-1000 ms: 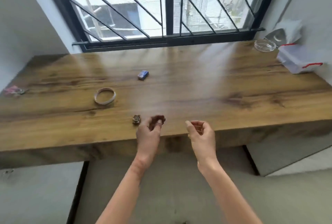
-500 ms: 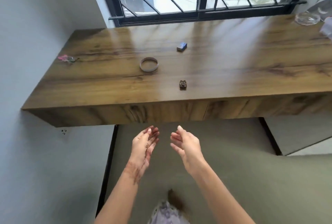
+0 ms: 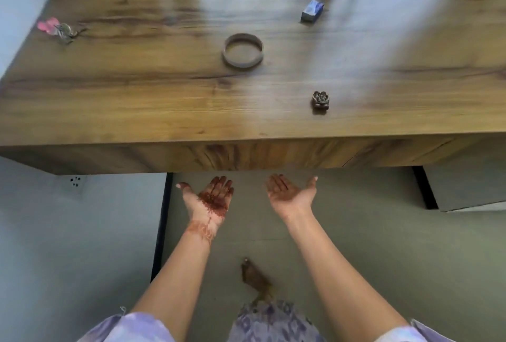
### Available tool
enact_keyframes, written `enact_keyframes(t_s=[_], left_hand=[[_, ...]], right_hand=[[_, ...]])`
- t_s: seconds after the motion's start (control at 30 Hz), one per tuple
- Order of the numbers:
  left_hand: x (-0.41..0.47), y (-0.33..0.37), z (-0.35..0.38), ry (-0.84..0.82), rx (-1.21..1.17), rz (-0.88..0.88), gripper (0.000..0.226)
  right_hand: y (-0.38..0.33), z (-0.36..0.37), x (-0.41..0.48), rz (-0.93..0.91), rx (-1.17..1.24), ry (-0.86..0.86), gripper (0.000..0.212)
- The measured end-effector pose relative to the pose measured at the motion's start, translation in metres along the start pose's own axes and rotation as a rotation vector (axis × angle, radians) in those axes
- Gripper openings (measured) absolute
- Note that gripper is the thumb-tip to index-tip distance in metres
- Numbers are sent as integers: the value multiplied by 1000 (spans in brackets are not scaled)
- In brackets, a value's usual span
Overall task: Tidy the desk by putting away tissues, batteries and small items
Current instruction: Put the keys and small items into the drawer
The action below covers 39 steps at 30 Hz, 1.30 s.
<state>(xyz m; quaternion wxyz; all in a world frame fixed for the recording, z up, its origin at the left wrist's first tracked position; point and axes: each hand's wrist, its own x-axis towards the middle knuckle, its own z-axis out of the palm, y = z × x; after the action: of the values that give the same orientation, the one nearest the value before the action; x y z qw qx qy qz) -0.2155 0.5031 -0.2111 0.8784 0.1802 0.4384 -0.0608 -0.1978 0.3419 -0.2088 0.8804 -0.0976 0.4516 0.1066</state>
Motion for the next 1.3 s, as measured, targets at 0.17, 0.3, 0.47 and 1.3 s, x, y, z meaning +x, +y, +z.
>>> enact_keyframes(t_s=[0.17,0.3,0.47,1.3], left_hand=[[23,11,13,-64,-199,25,104],[25,13,13,-86,-239,24,107],[8,5,3,-71,-255,25,103],[-83,1,-11,-32,2333,1389,73]], right_hand=[[-5,8,20,-50,86,-28,95],[-4,8,24,-63,100,-33,97],[-1,-5,9,-77,79,-10,99],[15,-20,-80,-1676,-2458,-118,69]])
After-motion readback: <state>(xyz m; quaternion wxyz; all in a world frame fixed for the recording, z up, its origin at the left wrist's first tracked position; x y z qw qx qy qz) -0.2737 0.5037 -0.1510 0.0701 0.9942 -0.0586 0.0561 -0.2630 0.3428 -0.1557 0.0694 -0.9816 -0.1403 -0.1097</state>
